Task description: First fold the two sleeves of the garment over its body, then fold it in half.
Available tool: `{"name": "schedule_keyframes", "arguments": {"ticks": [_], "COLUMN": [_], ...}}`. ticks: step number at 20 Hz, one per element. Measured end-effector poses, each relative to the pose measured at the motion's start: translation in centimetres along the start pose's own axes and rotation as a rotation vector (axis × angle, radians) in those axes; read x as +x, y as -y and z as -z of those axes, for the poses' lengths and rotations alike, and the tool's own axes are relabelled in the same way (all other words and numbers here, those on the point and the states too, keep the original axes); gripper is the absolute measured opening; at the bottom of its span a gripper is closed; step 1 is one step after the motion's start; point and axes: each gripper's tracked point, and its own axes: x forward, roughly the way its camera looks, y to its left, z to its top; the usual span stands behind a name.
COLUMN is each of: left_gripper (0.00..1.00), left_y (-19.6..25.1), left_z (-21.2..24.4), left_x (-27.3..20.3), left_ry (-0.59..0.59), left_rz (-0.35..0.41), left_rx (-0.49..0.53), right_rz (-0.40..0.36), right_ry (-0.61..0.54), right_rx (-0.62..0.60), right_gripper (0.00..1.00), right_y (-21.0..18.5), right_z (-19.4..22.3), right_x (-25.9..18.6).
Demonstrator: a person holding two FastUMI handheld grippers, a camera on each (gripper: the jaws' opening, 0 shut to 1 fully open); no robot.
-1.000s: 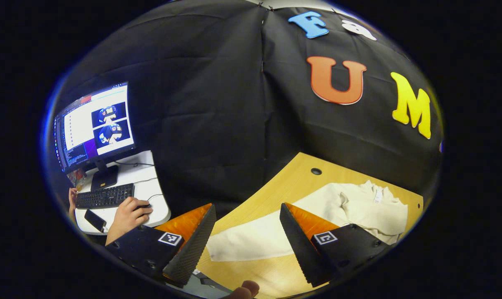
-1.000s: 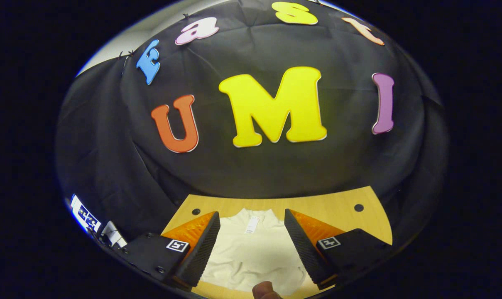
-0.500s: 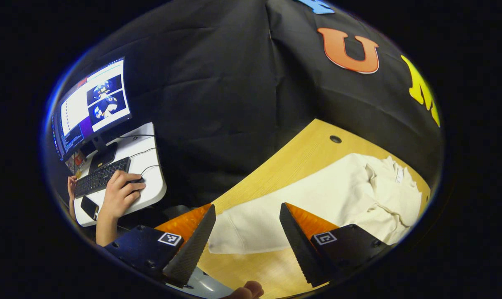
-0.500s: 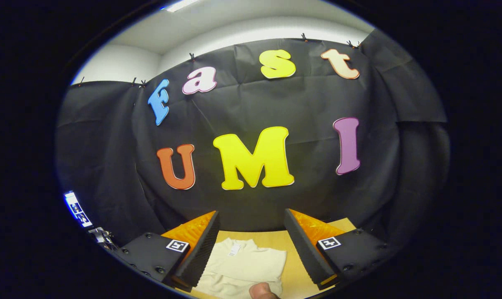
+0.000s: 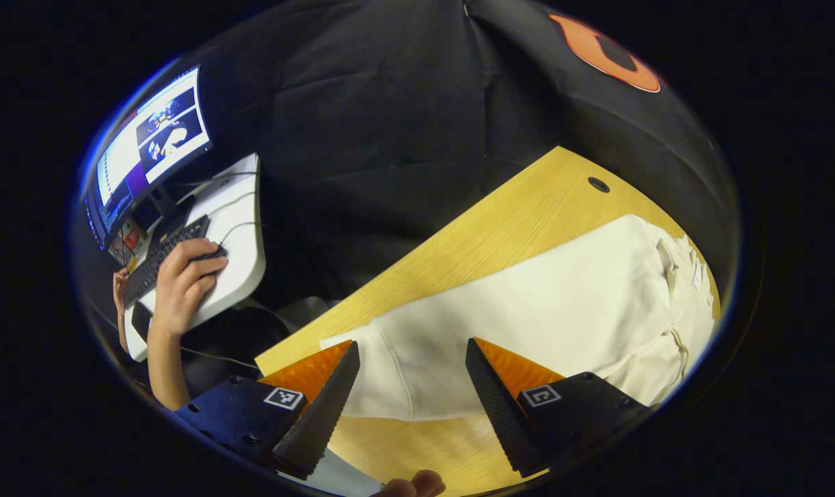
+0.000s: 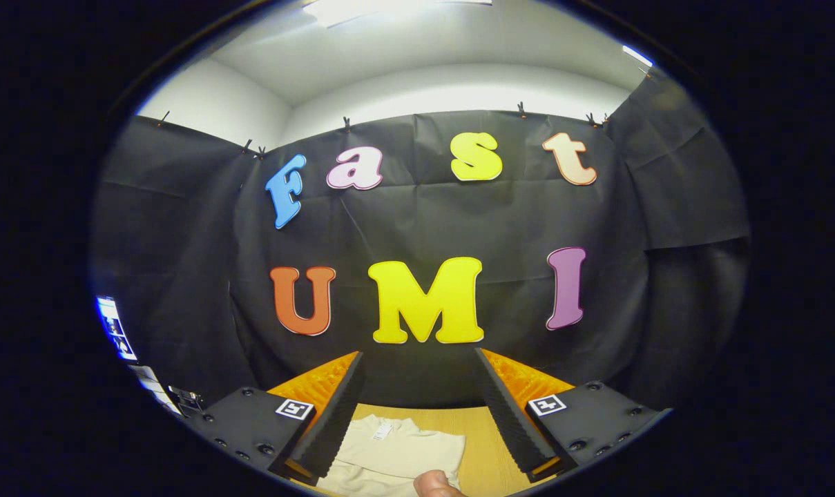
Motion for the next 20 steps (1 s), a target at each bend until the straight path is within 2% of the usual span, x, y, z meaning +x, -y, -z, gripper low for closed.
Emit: {"name": "schedule_keyframes", "arguments": {"ticks": [4,5,7,12,15,18,20], "left_gripper": [0.97,0.97,0.97,0.94,0.94,0.93,0.92], "left_y": [-0.8,-1.3,-2.2,-2.7,-2.8,-2.9,-3.0], "left_z": [0.4,0.5,0.7,1.4,1.4,1.6,2.0], "left_x": [0.7,0.7,0.8,1.1,1.2,1.2,0.9], "left_ry": [-0.067,-0.08,-0.111,-0.209,-0.269,-0.343,-0.398], "left_rz": [-0.016,-0.031,-0.053,-0.063,-0.061,-0.058,-0.059], "left_rx": [-0.166,-0.191,-0.223,-0.262,-0.241,-0.208,-0.255], "right_rz": [-0.006,-0.006,-0.014,-0.067,-0.087,-0.093,-0.089], "right_ry": [-0.036,-0.043,-0.061,-0.107,-0.123,-0.136,-0.143], "right_rx": [-0.011,-0.009,-0.008,-0.03,-0.037,-0.032,-0.029], "right_gripper": [0.96,1.0,0.96,0.96,0.96,0.96,0.96], "right_y": [-1.7,-2.3,-3.6,-7.4,-8.8,-9.2,-9.0], "right_z": [0.9,1.2,1.8,3.5,4.2,4.7,5.0], "right_x": [0.6,0.7,1.1,1.2,1.0,0.8,0.6]}}
